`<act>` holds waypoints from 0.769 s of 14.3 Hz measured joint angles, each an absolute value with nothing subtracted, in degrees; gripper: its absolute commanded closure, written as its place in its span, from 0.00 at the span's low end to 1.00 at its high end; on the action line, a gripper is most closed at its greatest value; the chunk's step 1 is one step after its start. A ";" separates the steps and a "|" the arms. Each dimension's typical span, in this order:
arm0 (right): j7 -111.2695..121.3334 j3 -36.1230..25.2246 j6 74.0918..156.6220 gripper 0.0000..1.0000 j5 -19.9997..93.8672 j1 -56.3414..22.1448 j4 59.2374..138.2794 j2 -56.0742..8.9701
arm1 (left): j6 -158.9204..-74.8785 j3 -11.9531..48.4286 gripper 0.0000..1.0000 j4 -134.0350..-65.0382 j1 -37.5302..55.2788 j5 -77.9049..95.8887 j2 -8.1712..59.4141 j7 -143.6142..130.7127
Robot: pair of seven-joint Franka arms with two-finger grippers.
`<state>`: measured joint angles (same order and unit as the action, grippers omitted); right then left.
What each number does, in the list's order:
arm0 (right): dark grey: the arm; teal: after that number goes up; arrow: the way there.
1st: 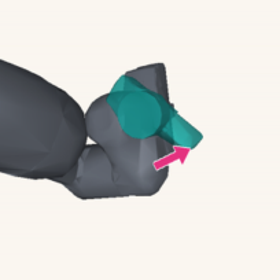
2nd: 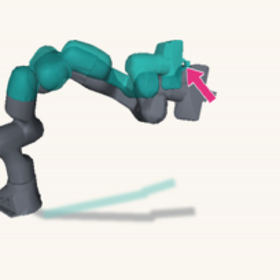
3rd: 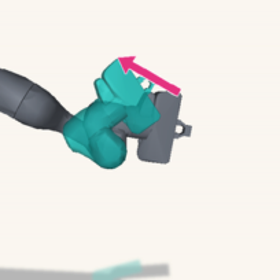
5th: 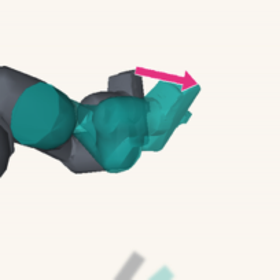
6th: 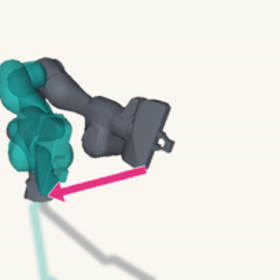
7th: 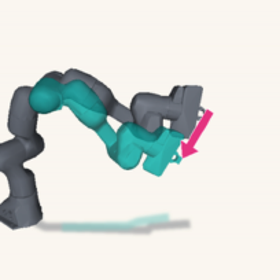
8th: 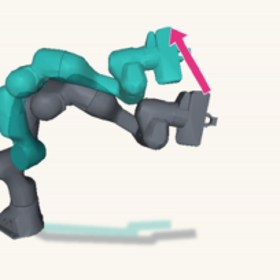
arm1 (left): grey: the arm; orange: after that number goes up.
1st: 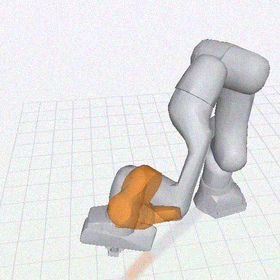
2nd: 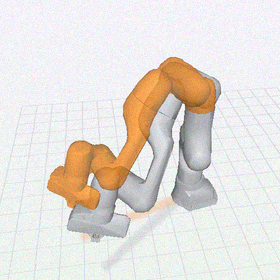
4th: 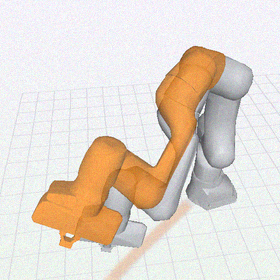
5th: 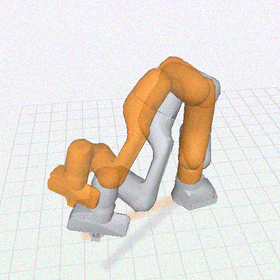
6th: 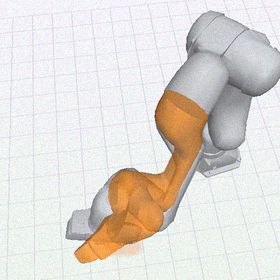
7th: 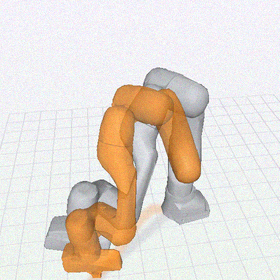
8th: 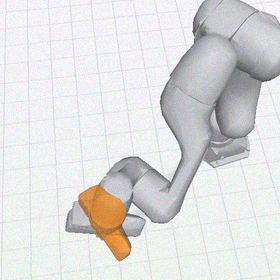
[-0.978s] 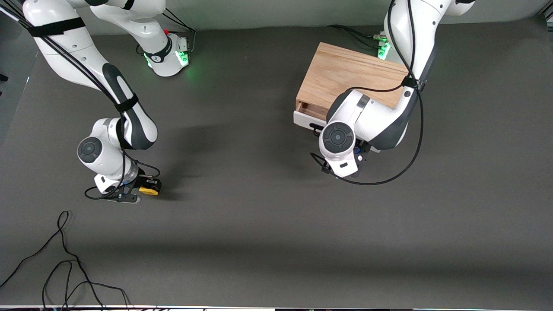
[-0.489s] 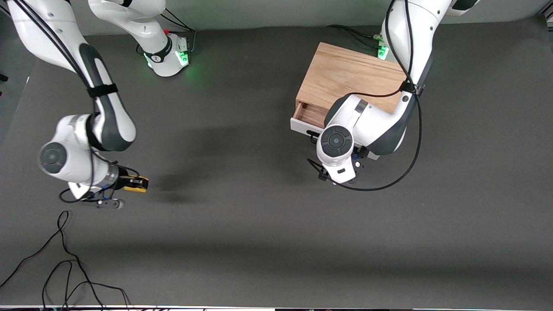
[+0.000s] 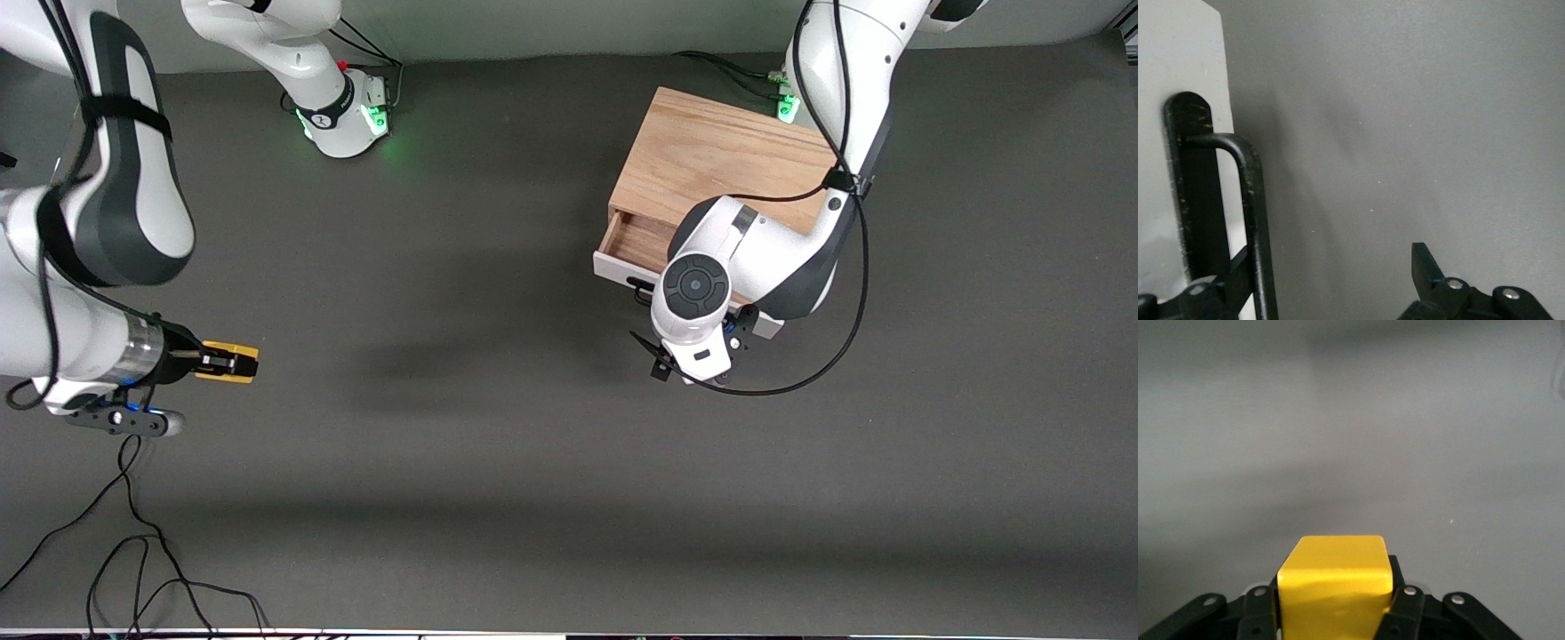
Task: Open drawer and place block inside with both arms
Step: 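Pull the drawer open with the left gripper while the right gripper lifts the cube, then carry the cube over the open drawer with the right gripper while the left gripper withdraws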
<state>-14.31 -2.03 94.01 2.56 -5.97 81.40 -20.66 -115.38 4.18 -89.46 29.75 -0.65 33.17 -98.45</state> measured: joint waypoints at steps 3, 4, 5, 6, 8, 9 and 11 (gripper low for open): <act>-22.30 0.90 91.33 1.00 5.70 -6.97 77.08 -20.66 | -117.18 4.19 0.00 -89.27 29.76 -1.11 33.35 -98.45; -25.35 2.17 90.96 1.00 6.13 -7.10 76.00 -20.67 | -118.12 4.19 0.00 -88.94 29.75 -1.27 33.61 -98.45; -28.26 3.62 90.93 1.00 6.24 -7.16 75.09 -20.68 | -119.40 4.18 0.00 -88.31 29.75 -1.42 34.08 -98.45; -31.01 5.00 90.92 1.00 6.25 -7.21 74.41 -20.71 | -120.22 4.17 0.00 -87.69 29.75 -1.53 34.59 -98.45; -35.51 7.65 90.91 1.00 6.25 -7.28 73.51 -20.94 | -120.74 4.13 0.00 -86.92 29.74 -1.55 34.94 -98.45; -37.28 8.79 90.91 1.00 6.25 -7.31 73.26 -21.10 | -122.21 4.13 0.00 -86.50 29.75 -1.60 35.13 -98.45; -40.98 10.87 90.93 1.00 6.25 -7.38 72.69 -21.44 | -123.91 4.16 0.00 -85.22 29.77 -2.18 35.69 -98.45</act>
<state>-40.98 10.87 90.93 6.25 -7.38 72.69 -21.44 -123.91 4.16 -85.22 29.77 -2.18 35.69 -98.45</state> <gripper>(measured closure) 0.449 0.000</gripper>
